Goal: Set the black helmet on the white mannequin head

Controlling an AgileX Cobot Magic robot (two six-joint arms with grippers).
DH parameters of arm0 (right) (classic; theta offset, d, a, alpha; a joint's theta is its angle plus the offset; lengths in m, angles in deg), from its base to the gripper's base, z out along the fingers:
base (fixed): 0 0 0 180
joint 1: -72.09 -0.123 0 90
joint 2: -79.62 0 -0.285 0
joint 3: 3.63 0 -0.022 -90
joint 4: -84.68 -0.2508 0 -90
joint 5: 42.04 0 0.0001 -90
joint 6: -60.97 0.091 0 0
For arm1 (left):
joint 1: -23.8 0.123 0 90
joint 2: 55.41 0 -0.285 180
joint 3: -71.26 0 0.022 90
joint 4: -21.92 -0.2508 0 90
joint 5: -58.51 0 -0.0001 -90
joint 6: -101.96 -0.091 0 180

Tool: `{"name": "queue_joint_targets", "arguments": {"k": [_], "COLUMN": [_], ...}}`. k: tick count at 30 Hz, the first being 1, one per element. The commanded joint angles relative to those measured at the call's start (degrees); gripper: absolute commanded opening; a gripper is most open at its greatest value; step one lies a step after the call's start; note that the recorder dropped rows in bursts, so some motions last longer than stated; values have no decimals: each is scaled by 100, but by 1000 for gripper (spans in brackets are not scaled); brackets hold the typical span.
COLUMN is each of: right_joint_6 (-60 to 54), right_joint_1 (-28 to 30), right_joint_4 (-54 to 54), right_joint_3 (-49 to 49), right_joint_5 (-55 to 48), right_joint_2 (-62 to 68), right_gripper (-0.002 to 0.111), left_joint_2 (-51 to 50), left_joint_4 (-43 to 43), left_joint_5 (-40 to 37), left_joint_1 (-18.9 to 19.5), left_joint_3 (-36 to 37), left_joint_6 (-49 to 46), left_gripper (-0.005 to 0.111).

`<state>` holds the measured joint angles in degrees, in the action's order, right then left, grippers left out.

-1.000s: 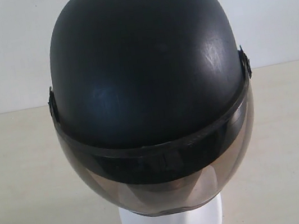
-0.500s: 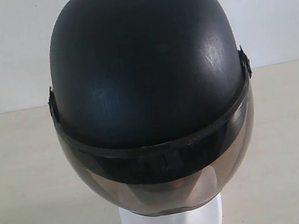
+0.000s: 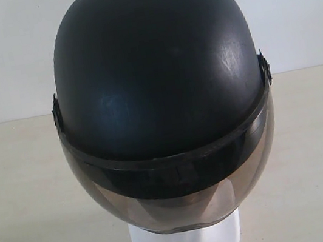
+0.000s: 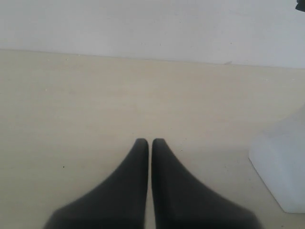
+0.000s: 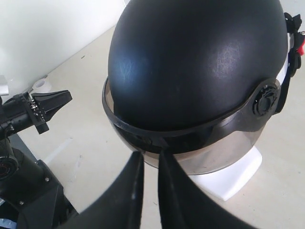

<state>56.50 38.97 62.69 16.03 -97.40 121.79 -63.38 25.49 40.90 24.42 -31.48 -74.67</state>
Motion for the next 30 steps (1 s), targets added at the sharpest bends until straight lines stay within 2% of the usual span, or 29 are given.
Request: {"name": "queue_joint_targets", "arguments": {"k": [1, 6, 8, 15, 19, 22, 30], "right_joint_6": [-26, -26, -26, -39, -218, -299, -312], "right_joint_1": [-3, 8, 216, 2160, 3102, 3526, 3617], "right_joint_4": [6, -4, -127, -270, -149, -163, -188], "right_joint_3": [21, 21, 21, 21, 217, 839, 3232], "right_joint_5": [26, 25, 25, 61, 1177, 2408, 4108], "right_joint_2": [-50, -50, -58, -389, -898, -1353, -2657], "right_gripper": [12, 12, 12, 12, 12, 12, 12], "left_joint_2": [19, 19, 19, 19, 19, 19, 19], "left_joint_4": [53, 53, 53, 53, 53, 53, 53], "left_joint_5": [24, 24, 24, 24, 24, 24, 24], "left_joint_1": [-5, -5, -5, -5, -5, -5, -5], "left_joint_3": [-4, -4, -4, -4, -4, -4, -4], "left_joint_6": [-39, -39, -39, -39, -39, -39, -39], "left_gripper": [4, 4, 4, 4, 4, 4, 4]}}
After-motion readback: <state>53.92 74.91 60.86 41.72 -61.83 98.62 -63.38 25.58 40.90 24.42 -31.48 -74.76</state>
